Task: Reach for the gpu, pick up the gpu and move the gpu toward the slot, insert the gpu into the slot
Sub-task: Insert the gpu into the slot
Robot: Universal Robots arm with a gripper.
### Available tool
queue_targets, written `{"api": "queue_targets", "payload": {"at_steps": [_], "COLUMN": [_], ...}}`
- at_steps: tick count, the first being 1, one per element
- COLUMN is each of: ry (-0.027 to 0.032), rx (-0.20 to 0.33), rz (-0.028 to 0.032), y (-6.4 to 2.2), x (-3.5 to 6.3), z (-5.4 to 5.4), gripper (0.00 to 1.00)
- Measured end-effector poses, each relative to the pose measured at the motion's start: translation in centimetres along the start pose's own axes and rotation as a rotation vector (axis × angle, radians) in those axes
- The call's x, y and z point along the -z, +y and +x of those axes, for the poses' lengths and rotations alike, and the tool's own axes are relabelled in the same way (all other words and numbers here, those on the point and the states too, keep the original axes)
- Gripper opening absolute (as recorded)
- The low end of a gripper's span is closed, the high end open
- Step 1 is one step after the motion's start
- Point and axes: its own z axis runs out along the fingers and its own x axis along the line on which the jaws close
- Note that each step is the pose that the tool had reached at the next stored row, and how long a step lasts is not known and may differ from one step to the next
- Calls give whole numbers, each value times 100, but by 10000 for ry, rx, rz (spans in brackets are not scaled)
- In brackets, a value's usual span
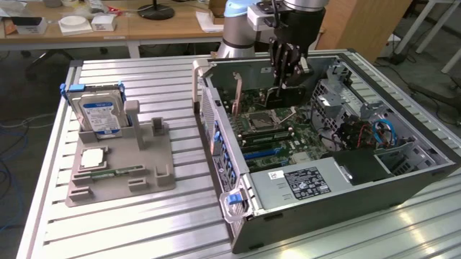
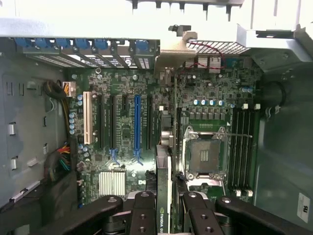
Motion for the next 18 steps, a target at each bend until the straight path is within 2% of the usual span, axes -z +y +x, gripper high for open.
{"api": "queue_targets", "payload": {"at_steps": [12, 18], "ry": [29, 57], "rx": [-39, -382], "rz": [-1, -2], "y": [-1, 2], "x": [-53, -115], "z": [133, 147], "gripper": [25, 25]}}
